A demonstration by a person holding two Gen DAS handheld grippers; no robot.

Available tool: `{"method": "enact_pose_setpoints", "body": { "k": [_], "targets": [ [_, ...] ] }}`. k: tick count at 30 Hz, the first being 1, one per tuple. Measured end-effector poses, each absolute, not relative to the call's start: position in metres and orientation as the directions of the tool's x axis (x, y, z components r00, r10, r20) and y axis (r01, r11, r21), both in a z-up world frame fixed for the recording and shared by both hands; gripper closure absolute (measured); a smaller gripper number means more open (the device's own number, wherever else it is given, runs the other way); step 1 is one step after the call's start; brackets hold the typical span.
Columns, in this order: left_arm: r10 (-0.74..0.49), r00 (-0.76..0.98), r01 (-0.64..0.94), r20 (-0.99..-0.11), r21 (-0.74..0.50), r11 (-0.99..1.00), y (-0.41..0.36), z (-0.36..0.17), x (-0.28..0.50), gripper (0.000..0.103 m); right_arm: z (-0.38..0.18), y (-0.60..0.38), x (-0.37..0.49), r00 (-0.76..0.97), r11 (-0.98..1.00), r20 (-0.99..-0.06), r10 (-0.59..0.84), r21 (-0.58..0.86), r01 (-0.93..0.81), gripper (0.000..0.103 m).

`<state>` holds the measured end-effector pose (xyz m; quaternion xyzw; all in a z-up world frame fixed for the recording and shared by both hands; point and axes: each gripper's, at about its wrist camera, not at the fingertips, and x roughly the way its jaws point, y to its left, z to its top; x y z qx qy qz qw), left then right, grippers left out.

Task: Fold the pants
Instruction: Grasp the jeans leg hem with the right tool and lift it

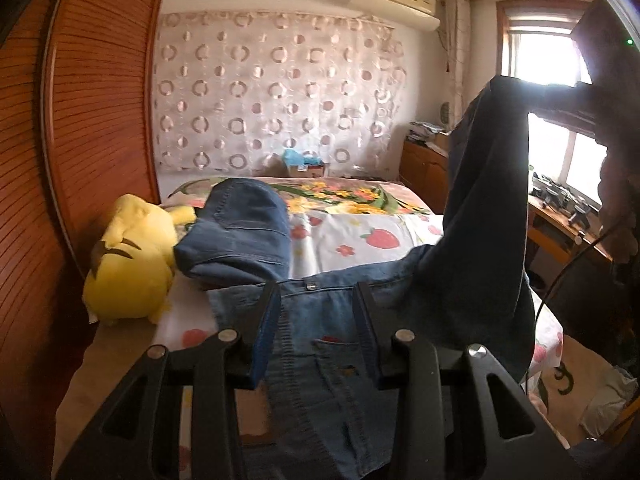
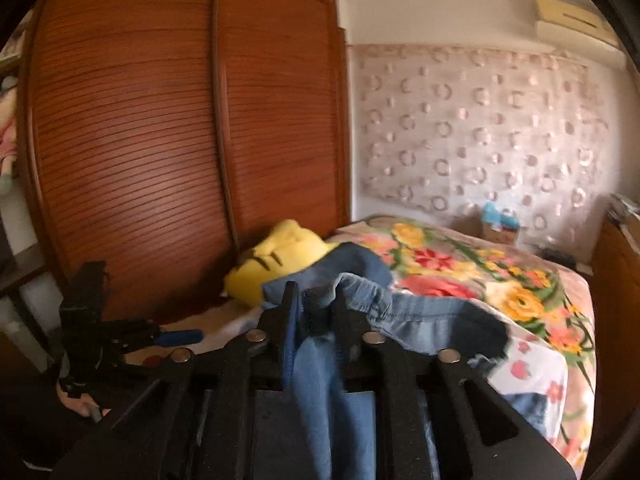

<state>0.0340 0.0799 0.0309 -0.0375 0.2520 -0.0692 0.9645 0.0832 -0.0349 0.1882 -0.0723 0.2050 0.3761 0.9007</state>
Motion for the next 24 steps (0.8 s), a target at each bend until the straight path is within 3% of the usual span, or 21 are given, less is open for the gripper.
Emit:
{"method": "enact_pose_setpoints", "body": {
  "k": [2,24],
  "targets": [
    [-0.148,0.863,0.107,-0.483,-0.111,0.988,0.085,0.028,0.033,0.068,0.183,-0.027,0.082,0.647,0.716,-0.426,0.633,0.005,-0.698,0.045],
    [-0.217,0.767,0.19,-0.604,-0.11,0.976,0.044,-0.029,0.077,0.068,0.011,-0.098,0.125,0.592,0.829,-0.68,0.434,0.044,-0.557,0.046]
  ]
}}
